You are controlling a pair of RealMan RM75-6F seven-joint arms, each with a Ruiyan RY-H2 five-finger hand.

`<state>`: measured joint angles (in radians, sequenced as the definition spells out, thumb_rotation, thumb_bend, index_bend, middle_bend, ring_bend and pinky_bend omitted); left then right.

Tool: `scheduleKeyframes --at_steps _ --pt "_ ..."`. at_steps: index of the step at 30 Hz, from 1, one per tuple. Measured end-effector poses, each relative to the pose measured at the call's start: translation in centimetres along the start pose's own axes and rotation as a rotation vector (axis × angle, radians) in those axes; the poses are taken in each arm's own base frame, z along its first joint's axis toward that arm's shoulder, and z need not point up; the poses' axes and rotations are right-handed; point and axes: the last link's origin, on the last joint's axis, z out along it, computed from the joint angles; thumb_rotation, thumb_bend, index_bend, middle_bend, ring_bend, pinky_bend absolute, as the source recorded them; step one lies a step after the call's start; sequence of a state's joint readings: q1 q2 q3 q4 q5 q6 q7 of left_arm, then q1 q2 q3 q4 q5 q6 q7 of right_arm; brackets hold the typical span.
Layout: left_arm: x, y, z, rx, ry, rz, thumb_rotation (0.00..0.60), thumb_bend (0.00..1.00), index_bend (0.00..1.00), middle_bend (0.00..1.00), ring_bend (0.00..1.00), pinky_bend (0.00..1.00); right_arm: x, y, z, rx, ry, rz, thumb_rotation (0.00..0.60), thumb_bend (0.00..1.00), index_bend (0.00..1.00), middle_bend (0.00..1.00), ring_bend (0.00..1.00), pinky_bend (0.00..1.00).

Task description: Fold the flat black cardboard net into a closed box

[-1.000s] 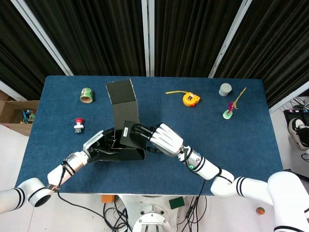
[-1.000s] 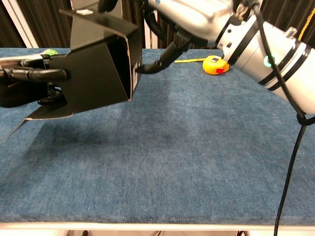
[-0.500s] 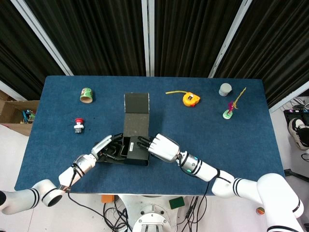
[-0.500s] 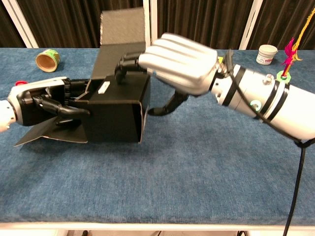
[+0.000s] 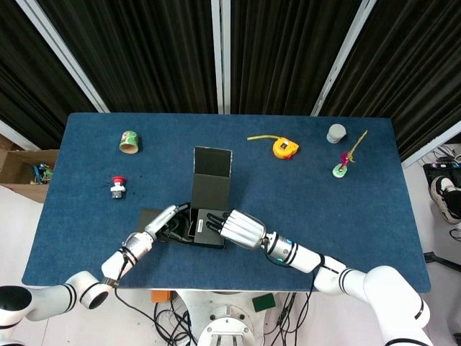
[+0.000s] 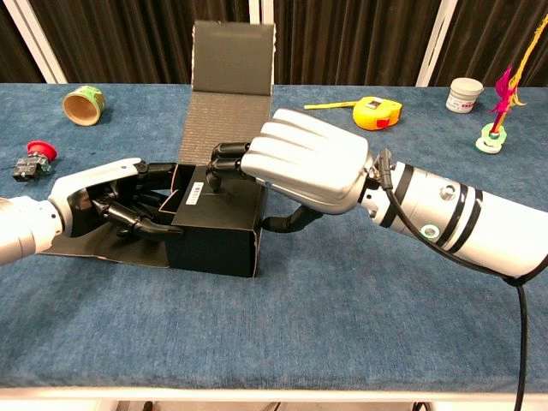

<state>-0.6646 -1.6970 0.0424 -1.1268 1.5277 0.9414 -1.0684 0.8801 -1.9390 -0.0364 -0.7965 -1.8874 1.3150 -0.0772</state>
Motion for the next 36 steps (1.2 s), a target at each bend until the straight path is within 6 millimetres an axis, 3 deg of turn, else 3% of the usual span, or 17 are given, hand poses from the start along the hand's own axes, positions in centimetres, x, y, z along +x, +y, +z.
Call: scheduleKeyframes --at_steps 13,36 --pt "0.08 0.44 -0.56 0.011 -0.012 0.039 0.53 0.05 0.19 0.25 0.54 0.89 0.31 0.25 -0.19 0.004 0.068 0.013 0.6 0.22 0.42 0.35 0.75 1.0" --pt "0.1 0.96 -0.73 0.008 -0.028 0.084 0.451 0.05 0.13 0.22 0.54 0.88 0.32 -0.14 -0.05 0.029 0.055 0.028 0.6 0.25 0.45 0.39 0.75 1.0"
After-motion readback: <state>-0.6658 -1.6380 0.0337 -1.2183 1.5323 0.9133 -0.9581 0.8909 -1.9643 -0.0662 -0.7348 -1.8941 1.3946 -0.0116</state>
